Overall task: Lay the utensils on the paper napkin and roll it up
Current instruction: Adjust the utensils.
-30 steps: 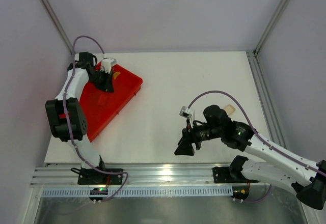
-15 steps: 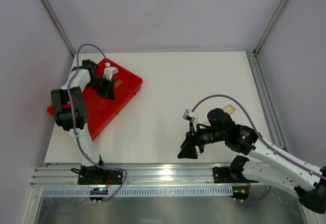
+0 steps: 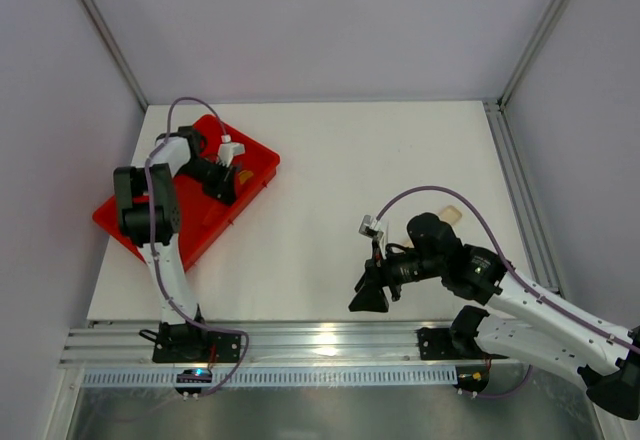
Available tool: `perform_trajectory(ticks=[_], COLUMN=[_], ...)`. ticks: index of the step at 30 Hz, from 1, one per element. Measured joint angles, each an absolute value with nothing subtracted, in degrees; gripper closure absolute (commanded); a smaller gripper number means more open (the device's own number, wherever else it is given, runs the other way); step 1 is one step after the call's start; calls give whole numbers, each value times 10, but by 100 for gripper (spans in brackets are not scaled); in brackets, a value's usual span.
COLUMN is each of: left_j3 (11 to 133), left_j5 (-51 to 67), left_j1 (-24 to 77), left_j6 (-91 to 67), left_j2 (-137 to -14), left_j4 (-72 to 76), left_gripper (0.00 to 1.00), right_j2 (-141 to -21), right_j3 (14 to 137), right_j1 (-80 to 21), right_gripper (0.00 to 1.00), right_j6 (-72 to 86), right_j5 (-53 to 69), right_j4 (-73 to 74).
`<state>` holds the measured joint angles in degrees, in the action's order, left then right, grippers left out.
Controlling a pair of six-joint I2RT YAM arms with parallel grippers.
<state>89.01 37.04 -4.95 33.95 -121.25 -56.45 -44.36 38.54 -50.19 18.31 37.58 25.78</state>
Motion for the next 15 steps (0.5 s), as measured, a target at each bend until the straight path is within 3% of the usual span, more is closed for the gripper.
perform_trajectory(ticks=[10,15], left_j3=[889,892], left_j5=[376,377], left_j1=[-31,-31], left_j6=[336,319], left_j2=[-1221,-1225], left_j4=[-569,-574], left_gripper=[100,93], right_j2=[-442,-437], right_j3=[385,385], right_j1=[-502,-502], right_gripper=[33,33], right_j6=[183,183], right_j5=[368,366], right_j4=[258,258])
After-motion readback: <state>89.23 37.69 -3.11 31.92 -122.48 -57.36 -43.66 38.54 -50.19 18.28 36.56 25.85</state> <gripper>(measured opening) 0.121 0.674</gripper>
